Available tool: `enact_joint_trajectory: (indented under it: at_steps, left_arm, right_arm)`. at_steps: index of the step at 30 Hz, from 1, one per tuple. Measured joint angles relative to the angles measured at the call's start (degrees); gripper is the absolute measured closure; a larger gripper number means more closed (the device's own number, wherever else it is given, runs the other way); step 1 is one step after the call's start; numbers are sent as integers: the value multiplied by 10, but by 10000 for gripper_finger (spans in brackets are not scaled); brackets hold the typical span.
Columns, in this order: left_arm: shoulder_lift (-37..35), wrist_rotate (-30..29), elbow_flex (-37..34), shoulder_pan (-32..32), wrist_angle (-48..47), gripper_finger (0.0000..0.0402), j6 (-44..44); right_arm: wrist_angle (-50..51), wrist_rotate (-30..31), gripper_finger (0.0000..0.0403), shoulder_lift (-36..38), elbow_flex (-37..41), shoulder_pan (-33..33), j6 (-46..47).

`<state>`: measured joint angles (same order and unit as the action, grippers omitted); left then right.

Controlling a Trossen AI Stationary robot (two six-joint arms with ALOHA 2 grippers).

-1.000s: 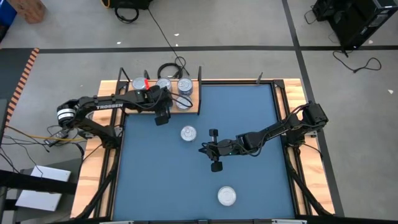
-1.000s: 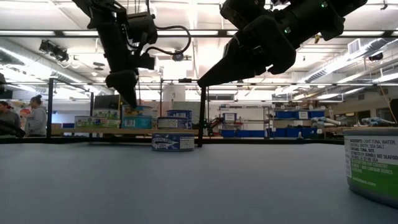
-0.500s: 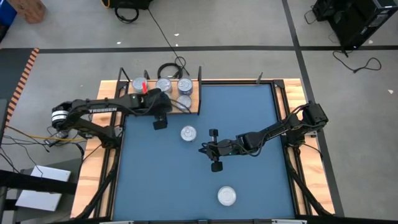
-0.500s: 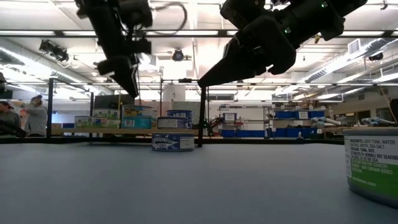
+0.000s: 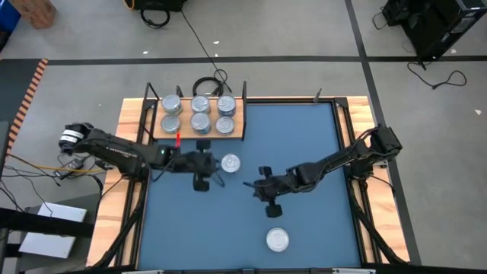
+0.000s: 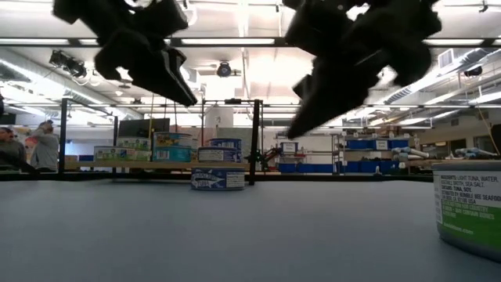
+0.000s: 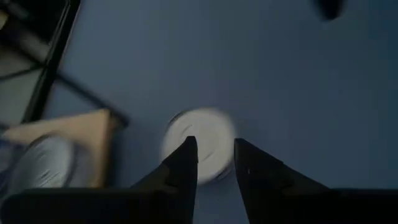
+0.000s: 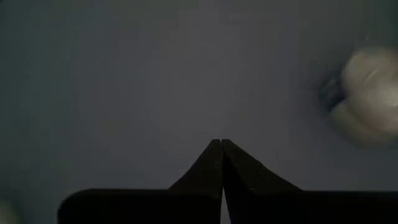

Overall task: Stack canned seafood by type on shelf
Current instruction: Stack the green tuna can on top of the other green tuna can on the shelf

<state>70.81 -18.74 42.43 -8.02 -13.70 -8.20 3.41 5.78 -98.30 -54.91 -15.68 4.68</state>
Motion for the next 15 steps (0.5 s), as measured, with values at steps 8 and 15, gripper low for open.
enact_joint_trajectory:
  at_steps: [8,15]
  left_arm:
    - [0,0,-46,-90,137,294,48]
    - [0,-1,-48,-121,148,294,55]
  right_arm:
    - [160,-146,337,1,-20,-47,152]
    - [167,-224,316,1,-21,-83,256]
